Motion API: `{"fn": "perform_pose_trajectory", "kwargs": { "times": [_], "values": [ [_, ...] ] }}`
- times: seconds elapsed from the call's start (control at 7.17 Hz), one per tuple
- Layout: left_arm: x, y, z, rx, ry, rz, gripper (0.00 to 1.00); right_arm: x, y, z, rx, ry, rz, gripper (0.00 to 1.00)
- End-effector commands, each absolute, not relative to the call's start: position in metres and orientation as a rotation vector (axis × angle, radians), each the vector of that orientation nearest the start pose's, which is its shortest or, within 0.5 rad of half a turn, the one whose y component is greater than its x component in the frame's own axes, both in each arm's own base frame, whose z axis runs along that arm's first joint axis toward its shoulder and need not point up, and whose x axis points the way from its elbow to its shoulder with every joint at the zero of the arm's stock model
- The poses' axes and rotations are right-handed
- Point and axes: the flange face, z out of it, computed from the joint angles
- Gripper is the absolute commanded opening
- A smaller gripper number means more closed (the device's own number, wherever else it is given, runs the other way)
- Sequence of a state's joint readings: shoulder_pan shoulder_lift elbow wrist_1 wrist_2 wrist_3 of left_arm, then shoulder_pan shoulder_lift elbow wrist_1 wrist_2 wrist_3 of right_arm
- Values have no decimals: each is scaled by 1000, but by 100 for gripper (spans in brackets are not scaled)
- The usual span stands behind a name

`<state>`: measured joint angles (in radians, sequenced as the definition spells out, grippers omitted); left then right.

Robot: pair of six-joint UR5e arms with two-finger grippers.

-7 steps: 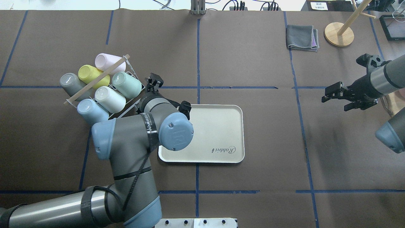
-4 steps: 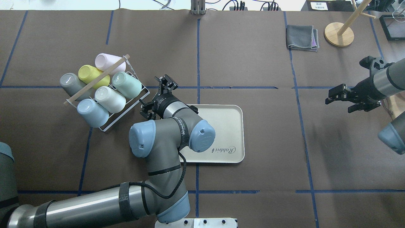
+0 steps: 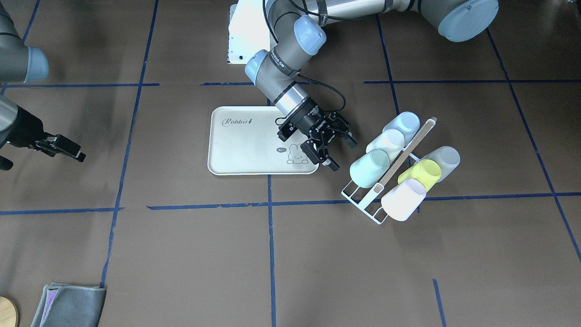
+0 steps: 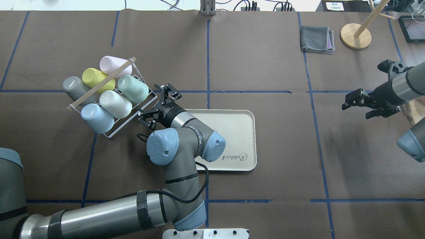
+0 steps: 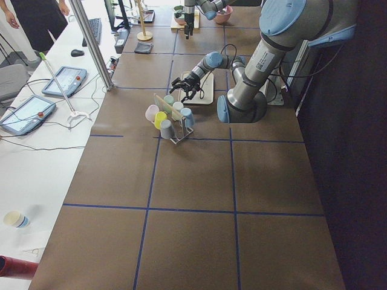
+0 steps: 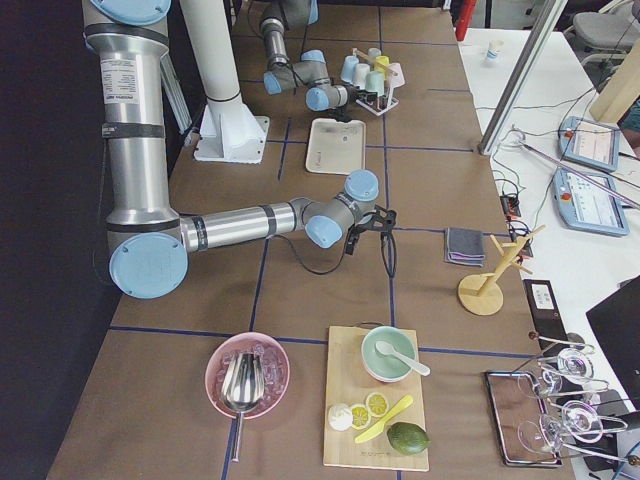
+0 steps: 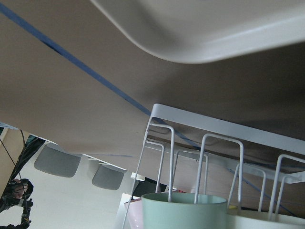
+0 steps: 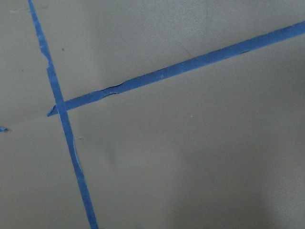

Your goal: Pick up and place green cup on tray

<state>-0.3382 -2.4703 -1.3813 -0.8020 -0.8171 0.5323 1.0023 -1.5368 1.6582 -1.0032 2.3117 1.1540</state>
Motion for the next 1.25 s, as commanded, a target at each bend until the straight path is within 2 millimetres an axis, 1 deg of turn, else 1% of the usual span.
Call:
{"fn": "perform_pose_trajectory", "kwargs": {
  "times": [0.0,0.14,0.56,0.98,1.12],
  "values": [
    [621,-435,259,216,-870,1681,100,-229,-480,533,-111,-961,285,100],
    [625,-437,268,225,-903,1644,100,-229,-480,532,-110,-962,285,100],
    [624,-444,266,259,-943,1600,100,-229,-480,532,-110,-962,285,100],
    [621,-446,277,250,-957,1594,100,-228,-481,532,-109,-962,285,100],
    [619,-450,277,254,-954,1587,100,-228,-481,532,-109,-962,285,100]
  ]
}}
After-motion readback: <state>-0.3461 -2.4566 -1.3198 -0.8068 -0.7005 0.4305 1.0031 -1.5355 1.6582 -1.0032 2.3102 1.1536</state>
